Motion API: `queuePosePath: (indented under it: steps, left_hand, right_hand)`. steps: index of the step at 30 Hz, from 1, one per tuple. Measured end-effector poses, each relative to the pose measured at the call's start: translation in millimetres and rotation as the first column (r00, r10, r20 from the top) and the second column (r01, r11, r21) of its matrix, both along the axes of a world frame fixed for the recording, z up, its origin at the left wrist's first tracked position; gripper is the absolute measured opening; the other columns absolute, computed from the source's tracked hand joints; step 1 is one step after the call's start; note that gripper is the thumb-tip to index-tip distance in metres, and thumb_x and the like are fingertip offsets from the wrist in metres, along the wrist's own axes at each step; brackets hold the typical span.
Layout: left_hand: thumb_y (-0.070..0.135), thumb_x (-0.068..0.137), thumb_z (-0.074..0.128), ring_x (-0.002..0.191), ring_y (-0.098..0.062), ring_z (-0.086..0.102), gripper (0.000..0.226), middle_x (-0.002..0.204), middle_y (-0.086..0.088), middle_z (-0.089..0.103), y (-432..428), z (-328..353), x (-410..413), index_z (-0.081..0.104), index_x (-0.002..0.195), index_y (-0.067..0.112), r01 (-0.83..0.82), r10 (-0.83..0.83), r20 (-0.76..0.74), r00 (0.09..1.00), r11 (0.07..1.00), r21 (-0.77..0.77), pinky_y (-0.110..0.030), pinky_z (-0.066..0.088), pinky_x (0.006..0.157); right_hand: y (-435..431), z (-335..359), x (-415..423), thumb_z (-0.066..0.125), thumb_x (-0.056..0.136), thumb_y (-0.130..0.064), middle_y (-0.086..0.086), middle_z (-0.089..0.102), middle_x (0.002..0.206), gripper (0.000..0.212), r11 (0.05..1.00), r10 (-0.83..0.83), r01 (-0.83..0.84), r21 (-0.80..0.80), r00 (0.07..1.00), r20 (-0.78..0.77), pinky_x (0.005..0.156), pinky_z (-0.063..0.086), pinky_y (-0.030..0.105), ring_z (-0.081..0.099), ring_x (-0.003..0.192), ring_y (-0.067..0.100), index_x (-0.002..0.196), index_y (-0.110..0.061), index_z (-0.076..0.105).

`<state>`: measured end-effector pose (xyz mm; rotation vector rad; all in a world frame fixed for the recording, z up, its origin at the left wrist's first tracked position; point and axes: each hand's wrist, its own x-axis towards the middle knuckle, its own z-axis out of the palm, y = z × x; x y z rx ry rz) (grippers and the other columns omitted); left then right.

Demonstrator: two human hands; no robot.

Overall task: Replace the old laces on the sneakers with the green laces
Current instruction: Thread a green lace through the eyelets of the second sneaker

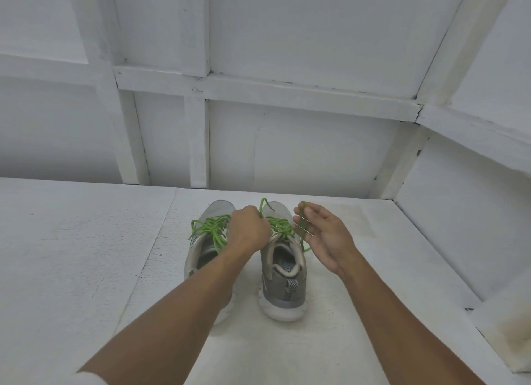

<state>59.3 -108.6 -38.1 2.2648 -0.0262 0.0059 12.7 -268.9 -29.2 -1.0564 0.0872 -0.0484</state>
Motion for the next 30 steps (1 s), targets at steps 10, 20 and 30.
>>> queuePosePath:
  steps: [10, 20, 30]
  left_hand:
    - [0.014, 0.086, 0.053, 0.073, -0.029, 0.071, 0.014, 0.084, -0.014, 0.069, 2.1, -4.0, 5.1, 0.062, 0.077, 0.009, 0.003, -0.009, -0.047, 0.999, 0.993, -0.115, -0.044, 0.06, 0.068]
    - [0.027, 0.089, 0.066, 0.079, -0.015, 0.06, 0.013, 0.078, 0.006, 0.066, -3.0, 41.5, 8.9, 0.071, 0.086, 0.016, 0.305, -0.303, 0.147, 0.942, 0.952, 0.007, -0.021, 0.041, 0.065]
    - [0.017, 0.085, 0.07, 0.078, -0.013, 0.052, 0.01, 0.088, 0.005, 0.063, 7.2, 28.7, 17.8, 0.071, 0.095, 0.016, 0.437, -0.495, 0.167, 0.853, 0.851, 0.292, -0.021, 0.037, 0.068]
  right_hand:
    - [13.4, -3.3, 4.8, 0.057, 0.094, -0.002, 0.007, 0.068, 0.079, 0.024, 0.861, -0.126, 0.129, -0.492, 0.991, 0.04, 0.063, 0.054, 0.023, 0.056, 0.061, 0.01, 0.115, -0.005, 0.068]
    - [22.5, 4.6, 6.0, 0.063, 0.091, -0.033, 0.003, 0.07, 0.081, 0.021, 0.416, -0.067, 0.045, -0.908, 0.998, 0.019, 0.062, 0.045, 0.024, 0.06, 0.072, 0.014, 0.09, -0.016, 0.074]
    - [17.7, 8.0, 9.5, 0.05, 0.1, -0.026, 0.006, 0.061, 0.068, 0.037, 0.544, -0.063, -0.042, -0.838, 0.994, -0.091, 0.063, 0.046, 0.027, 0.054, 0.062, 0.014, 0.081, -0.001, 0.068]
